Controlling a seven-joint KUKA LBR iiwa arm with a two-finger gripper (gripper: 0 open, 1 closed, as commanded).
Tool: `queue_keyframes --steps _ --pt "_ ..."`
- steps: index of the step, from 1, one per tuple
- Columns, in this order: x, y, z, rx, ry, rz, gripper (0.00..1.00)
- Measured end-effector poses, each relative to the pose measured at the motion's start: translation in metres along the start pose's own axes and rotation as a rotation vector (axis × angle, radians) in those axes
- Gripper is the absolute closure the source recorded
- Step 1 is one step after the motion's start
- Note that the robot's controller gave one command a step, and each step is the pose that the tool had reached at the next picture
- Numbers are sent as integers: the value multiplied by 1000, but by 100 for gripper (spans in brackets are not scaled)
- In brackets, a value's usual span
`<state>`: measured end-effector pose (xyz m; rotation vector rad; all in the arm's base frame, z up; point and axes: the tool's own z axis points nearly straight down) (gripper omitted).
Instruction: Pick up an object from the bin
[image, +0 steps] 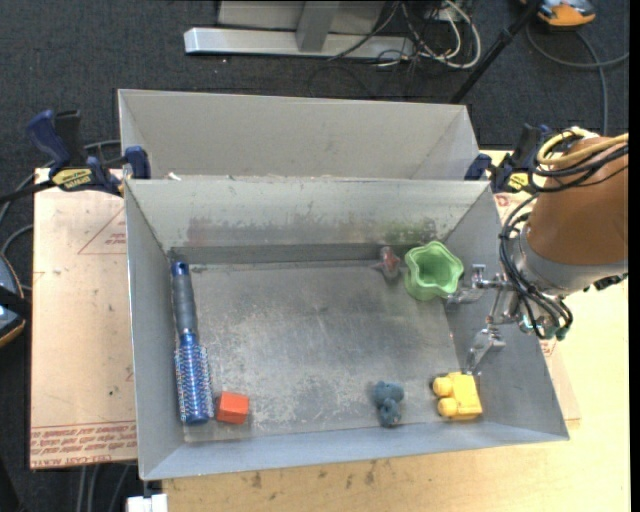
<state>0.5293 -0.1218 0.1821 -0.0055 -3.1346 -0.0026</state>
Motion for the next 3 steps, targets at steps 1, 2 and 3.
queue_keyframes --steps 1,2,3 --pt "40 4 98 4 -18 -157 0" --pt "44 -26 82 3 -11 -216 0" --pt "46 -13 82 4 -16 -375 0"
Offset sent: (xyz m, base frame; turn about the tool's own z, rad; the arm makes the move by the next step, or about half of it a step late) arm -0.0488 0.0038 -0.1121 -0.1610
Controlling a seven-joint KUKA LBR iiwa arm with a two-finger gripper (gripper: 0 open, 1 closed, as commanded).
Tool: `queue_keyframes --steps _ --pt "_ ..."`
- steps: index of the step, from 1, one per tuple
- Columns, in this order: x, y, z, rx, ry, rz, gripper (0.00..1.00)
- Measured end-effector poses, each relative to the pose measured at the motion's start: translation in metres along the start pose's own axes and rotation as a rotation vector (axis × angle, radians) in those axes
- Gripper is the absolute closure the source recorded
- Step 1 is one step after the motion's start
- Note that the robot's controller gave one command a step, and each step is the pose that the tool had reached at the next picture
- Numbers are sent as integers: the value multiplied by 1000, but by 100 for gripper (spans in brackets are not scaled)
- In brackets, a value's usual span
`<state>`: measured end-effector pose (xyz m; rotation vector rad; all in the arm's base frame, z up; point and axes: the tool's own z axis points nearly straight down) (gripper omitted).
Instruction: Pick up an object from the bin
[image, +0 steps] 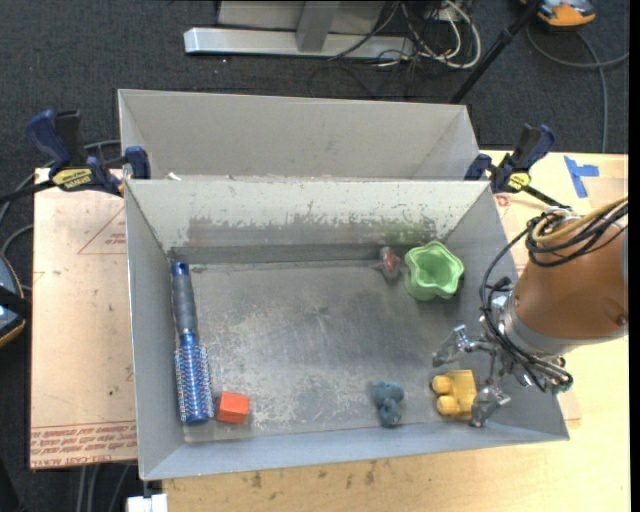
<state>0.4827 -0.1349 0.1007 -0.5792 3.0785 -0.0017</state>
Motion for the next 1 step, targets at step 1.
queue_keyframes --steps 1 --pt "-2 -8 25 7 -12 202 0"
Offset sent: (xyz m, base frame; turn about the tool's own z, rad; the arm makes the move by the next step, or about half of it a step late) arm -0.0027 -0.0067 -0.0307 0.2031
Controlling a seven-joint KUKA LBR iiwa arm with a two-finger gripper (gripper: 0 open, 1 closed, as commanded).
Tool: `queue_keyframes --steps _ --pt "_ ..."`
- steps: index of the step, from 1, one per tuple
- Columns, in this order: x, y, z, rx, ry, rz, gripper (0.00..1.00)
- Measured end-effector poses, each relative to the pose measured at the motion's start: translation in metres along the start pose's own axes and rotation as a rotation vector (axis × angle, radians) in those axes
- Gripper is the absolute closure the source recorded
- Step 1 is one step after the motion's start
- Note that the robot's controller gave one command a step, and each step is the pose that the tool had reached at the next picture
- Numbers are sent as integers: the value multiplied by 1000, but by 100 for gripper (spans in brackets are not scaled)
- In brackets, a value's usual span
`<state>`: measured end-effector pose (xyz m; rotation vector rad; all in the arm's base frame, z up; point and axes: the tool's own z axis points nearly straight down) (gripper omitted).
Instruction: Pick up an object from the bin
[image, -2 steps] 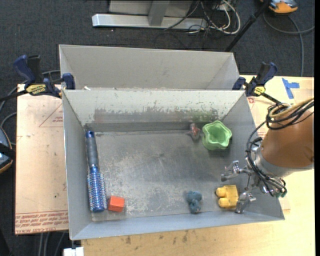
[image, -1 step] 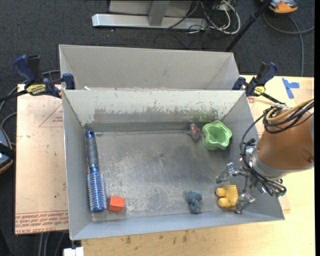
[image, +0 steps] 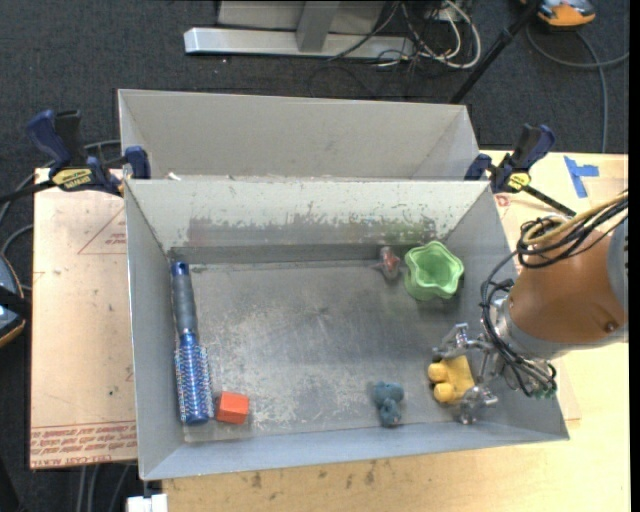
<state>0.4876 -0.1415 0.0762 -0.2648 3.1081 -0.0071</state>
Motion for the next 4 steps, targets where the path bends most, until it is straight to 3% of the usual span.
queue_keyframes --steps 1,2,3,4 --pt "-3 0 -1 -4 12 -1 0" --pt "-3 0 -2 -4 11 -1 100" --pt "-5 1 -19 -6 18 -2 100" --pt "-10 0 -117 -3 11 -1 100"
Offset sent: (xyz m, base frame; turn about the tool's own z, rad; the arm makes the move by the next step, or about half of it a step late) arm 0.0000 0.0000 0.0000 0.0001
